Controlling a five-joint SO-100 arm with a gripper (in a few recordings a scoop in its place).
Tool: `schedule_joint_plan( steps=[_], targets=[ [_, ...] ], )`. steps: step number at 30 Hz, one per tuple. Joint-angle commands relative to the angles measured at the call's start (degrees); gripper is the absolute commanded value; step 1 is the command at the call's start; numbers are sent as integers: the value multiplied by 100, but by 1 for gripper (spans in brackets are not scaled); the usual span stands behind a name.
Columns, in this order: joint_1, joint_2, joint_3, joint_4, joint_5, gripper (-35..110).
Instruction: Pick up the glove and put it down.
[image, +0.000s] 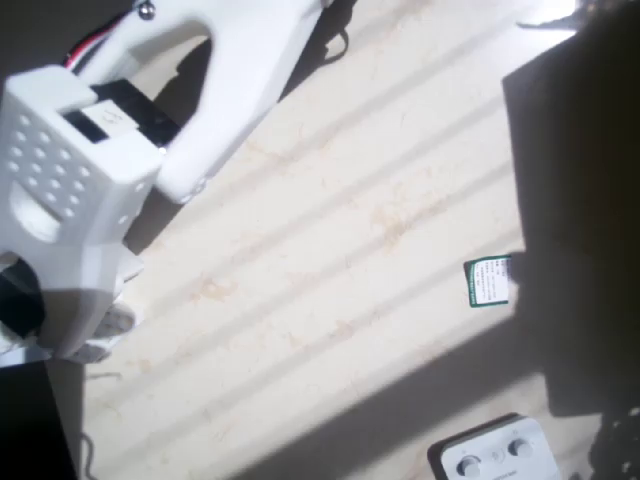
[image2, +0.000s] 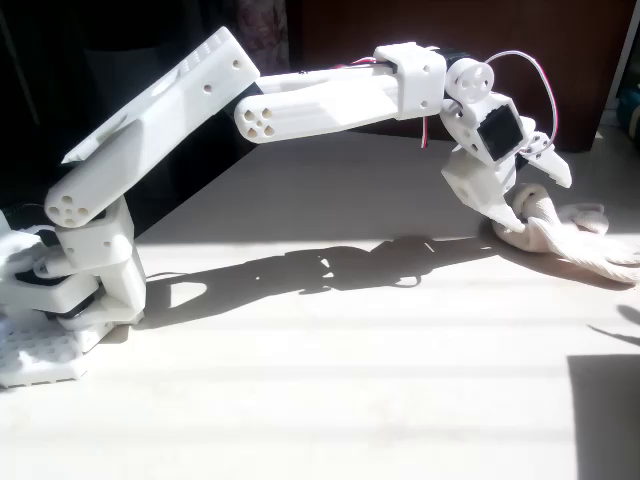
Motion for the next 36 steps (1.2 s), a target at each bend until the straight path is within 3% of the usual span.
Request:
schedule_joint_plan(
  steps=[1,6,17,25,36],
  targets=[
    [105,-35,-237,-88,-26,16],
    [114,-70,-246,-88,-35,-2],
    [105,35,-246,-9,-35,0],
    [413,1257,-185,44,-35,0],
    [1670,2241,-237,1292,-62,0]
  ],
)
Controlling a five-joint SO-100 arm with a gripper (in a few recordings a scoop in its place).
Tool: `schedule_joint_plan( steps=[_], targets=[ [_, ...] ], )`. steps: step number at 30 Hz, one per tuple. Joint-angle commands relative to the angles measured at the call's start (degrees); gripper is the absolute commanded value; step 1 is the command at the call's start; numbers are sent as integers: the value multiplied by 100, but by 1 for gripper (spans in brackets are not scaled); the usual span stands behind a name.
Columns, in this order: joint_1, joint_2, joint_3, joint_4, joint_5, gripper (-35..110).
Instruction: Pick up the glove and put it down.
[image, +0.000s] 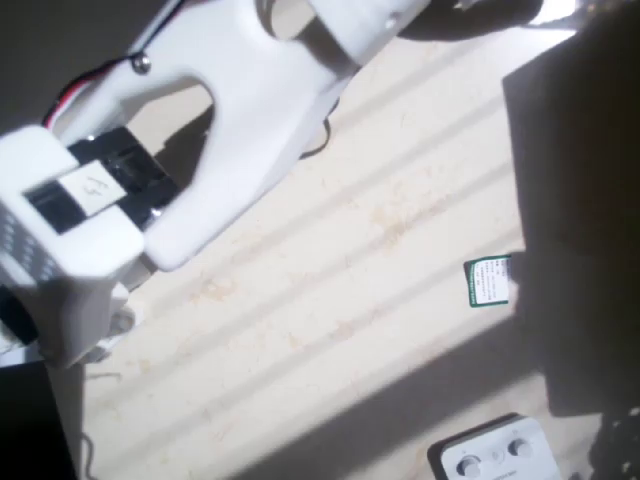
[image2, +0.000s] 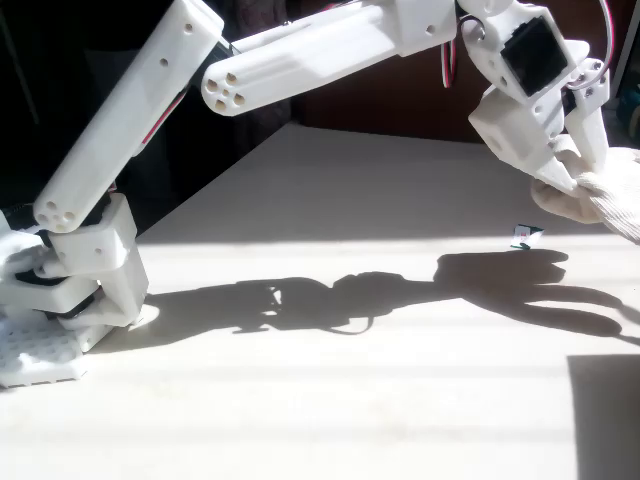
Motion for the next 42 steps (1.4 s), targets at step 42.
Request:
schedule_joint_plan(
  steps=[42],
  targets=[
    [4052,-1046,-114,1046,-633,0]
  ],
)
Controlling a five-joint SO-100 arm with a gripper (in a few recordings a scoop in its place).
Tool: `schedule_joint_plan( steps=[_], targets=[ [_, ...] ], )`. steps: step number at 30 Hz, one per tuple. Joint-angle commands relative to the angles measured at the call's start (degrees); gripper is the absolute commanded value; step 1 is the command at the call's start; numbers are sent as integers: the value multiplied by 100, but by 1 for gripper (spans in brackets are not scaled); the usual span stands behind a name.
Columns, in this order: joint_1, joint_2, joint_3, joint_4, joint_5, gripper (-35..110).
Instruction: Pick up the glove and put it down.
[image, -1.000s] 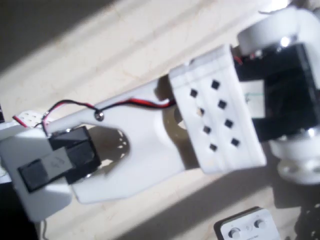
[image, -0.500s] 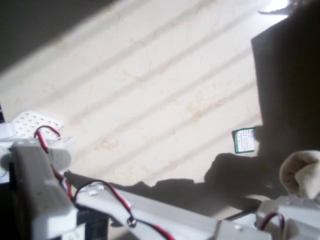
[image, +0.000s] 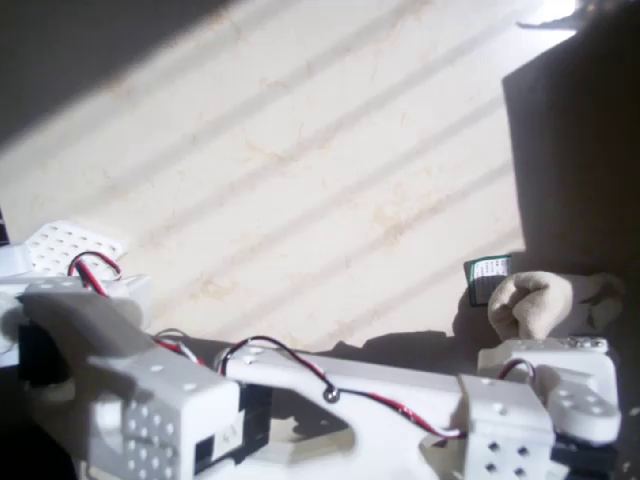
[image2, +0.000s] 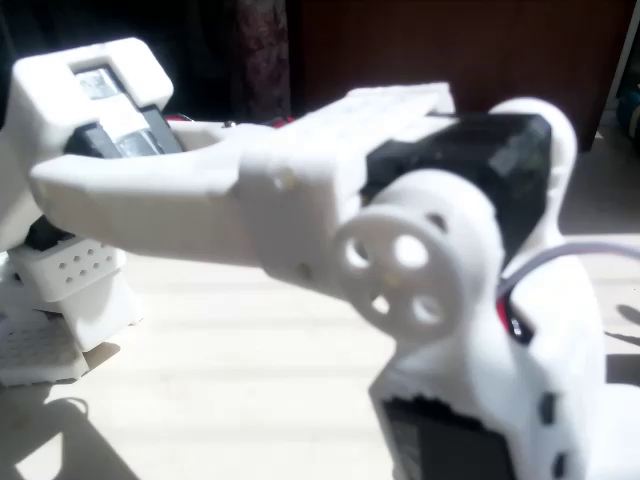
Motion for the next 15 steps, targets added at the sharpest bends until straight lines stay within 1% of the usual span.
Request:
schedule_joint_plan(
  steps=[1,11,15],
  targets=[
    [18,-62,-114,-53,-44,0],
    [18,-123,-167,0,-44,1],
    [18,-97,-167,9,-44,9]
  ],
)
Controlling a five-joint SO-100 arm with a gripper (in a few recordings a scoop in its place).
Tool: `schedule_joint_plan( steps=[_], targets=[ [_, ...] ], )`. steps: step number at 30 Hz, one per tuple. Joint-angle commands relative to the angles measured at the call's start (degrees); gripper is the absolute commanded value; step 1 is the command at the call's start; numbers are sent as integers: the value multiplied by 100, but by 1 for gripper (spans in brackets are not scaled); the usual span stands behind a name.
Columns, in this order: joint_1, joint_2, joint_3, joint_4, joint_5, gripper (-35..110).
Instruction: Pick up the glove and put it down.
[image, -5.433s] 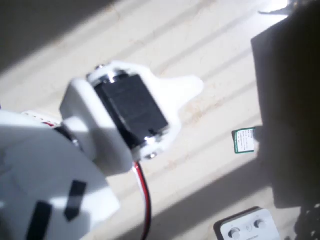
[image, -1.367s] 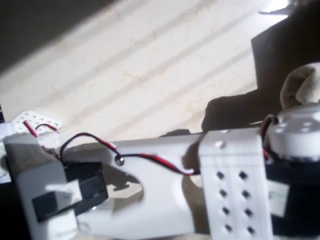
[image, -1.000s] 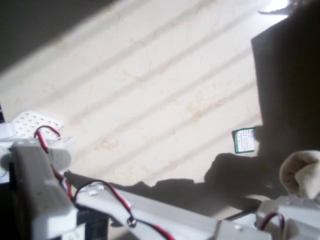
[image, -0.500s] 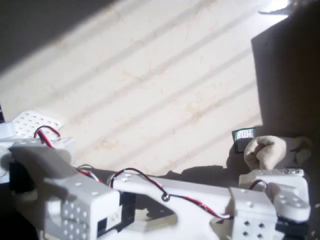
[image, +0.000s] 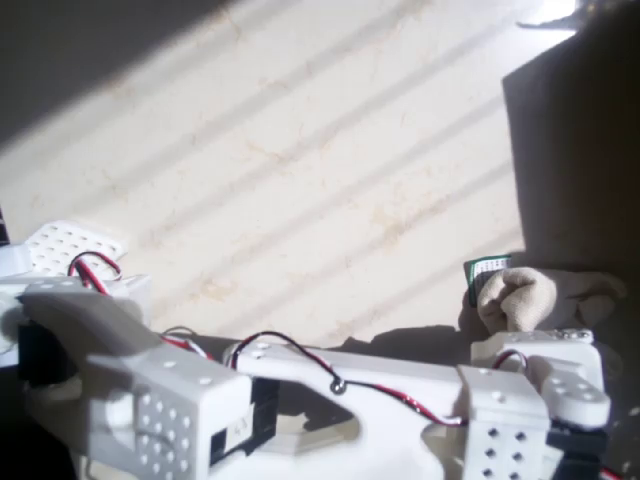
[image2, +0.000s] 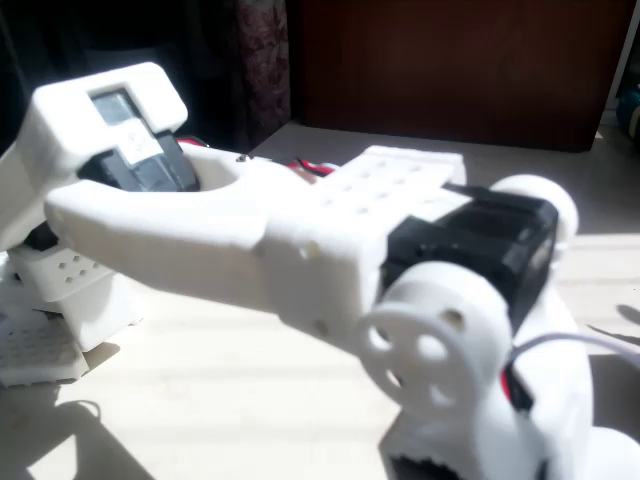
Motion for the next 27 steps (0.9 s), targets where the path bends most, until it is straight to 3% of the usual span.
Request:
schedule_joint_plan(
  steps=[1,7,17,27],
  targets=[
    [18,141,-123,26,-44,12],
    [26,580,-97,237,-44,22],
    [-53,1336,-123,677,-44,22],
    [-1459,1846,-114,677,44,22]
  ],
)
